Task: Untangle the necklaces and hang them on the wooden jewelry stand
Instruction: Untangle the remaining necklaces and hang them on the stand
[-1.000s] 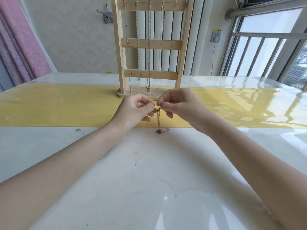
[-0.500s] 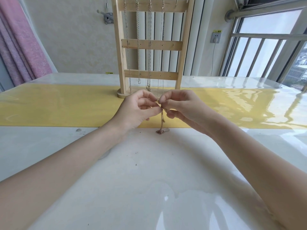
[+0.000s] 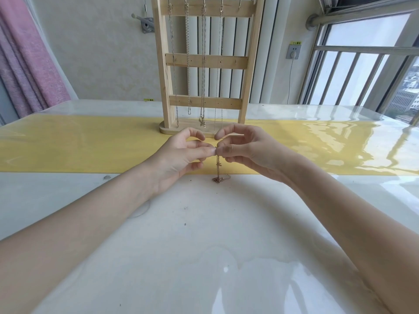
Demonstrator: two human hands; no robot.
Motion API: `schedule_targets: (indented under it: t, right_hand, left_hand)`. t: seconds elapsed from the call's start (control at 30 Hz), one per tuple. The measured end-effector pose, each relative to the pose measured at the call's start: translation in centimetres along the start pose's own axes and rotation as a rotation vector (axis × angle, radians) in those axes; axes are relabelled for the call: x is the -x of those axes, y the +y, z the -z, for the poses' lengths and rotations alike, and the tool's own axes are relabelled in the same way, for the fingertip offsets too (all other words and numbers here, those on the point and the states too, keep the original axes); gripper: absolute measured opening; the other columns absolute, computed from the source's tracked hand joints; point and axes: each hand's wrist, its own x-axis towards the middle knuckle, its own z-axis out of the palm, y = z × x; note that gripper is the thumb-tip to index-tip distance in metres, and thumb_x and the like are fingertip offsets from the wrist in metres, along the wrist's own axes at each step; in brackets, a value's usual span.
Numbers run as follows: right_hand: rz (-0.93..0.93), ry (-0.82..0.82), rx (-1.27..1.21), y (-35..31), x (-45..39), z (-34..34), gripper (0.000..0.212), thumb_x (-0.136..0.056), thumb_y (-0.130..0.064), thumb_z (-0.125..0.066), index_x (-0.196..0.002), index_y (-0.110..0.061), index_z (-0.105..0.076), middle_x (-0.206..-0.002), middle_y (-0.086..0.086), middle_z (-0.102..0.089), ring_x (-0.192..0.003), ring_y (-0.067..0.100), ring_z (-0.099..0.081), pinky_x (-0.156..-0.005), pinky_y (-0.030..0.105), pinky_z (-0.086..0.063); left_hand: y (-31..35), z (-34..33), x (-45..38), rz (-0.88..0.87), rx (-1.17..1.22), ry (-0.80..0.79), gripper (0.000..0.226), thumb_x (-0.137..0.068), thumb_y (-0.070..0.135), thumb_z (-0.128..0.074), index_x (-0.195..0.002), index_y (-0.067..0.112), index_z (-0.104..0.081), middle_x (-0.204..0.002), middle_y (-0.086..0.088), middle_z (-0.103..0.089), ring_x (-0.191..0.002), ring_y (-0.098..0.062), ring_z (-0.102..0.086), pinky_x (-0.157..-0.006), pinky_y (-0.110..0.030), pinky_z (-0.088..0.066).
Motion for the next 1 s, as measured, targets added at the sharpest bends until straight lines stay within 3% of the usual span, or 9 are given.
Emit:
schedule_targets:
  t: [0.2, 0.33, 0.47, 0.63, 0.77, 1.0]
  right_hand:
    - [-0.066, -0.045, -0.11, -0.2, 0.2, -0.1, 0.029, -0.084, 0.016, -0.055, -0.088, -0.012, -0.049, -0.068, 0.003, -0.06, -0.059, 0.013, -0.05, -0.059, 0.019, -0.045]
    - [-0.093, 0.005, -0.193, 0.0, 0.1, 0.3, 0.03, -0.086, 0.016, -0.05, -0.086, -0.013, -0.045, -0.063, 0.003, -0.055, -0.059, 0.016, -0.045, -0.055, 0.02, -0.041]
    - [-0.063, 0.059, -0.268, 0.1, 0.1, 0.5, 0.028, -0.086, 0.015, -0.052, -0.087, -0.013, -0.046, -0.062, 0.003, -0.057, -0.06, 0.016, -0.046, -0.055, 0.02, -0.043]
    - [0.0, 0.074, -0.124, 0.4, -0.1, -0.3, 0.027, -0.085, 0.014, -0.056, -0.091, -0.011, -0.047, -0.07, 0.005, -0.059, -0.056, 0.012, -0.052, -0.061, 0.022, -0.044]
    - [0.05, 0.069, 0.029, 0.5, -0.1, -0.6, 0.026, -0.087, 0.011, -0.058, -0.097, -0.011, -0.049, -0.076, 0.008, -0.056, -0.063, 0.013, -0.053, -0.062, 0.021, -0.044]
    - [0.051, 0.056, 0.067, 0.6, -0.1, -0.6, 0.027, -0.083, 0.008, -0.063, -0.099, -0.011, -0.051, -0.075, 0.008, -0.058, -0.067, 0.016, -0.053, -0.063, 0.021, -0.045]
  left_hand:
    - [0.0, -0.2, -0.1, -0.022, -0.005, -0.068, 0.026, -0.087, -0.004, -0.056, -0.088, 0.018, -0.042, -0.064, 0.01, -0.057, -0.051, -0.006, -0.041, -0.05, -0.016, -0.042]
    - [0.2, 0.0, -0.2, -0.034, -0.04, 0.011, 0.027, -0.087, -0.007, -0.054, -0.087, 0.017, -0.041, -0.064, 0.004, -0.052, -0.05, -0.008, -0.037, -0.049, -0.016, -0.042]
    - [0.0, 0.0, -0.1, -0.008, -0.138, 0.044, 0.011, -0.088, 0.002, -0.058, -0.087, 0.012, -0.056, -0.07, -0.001, -0.057, -0.056, -0.006, -0.051, -0.053, -0.017, -0.049]
    - [-0.4, -0.2, -0.1, -0.01, -0.231, 0.022, 0.01, -0.088, 0.015, -0.062, -0.09, 0.008, -0.069, -0.084, -0.001, -0.07, -0.066, -0.001, -0.063, -0.058, -0.014, -0.049]
    - [-0.3, 0.2, -0.1, 0.009, -0.256, 0.082, 0.005, -0.085, 0.014, -0.066, -0.086, 0.01, -0.069, -0.081, -0.001, -0.07, -0.063, 0.0, -0.061, -0.057, -0.013, -0.047]
    - [-0.2, 0.1, -0.1, -0.012, -0.276, 0.102, 0.004, -0.083, 0.008, -0.067, -0.082, 0.012, -0.066, -0.073, 0.002, -0.065, -0.058, 0.0, -0.058, -0.055, -0.013, -0.047]
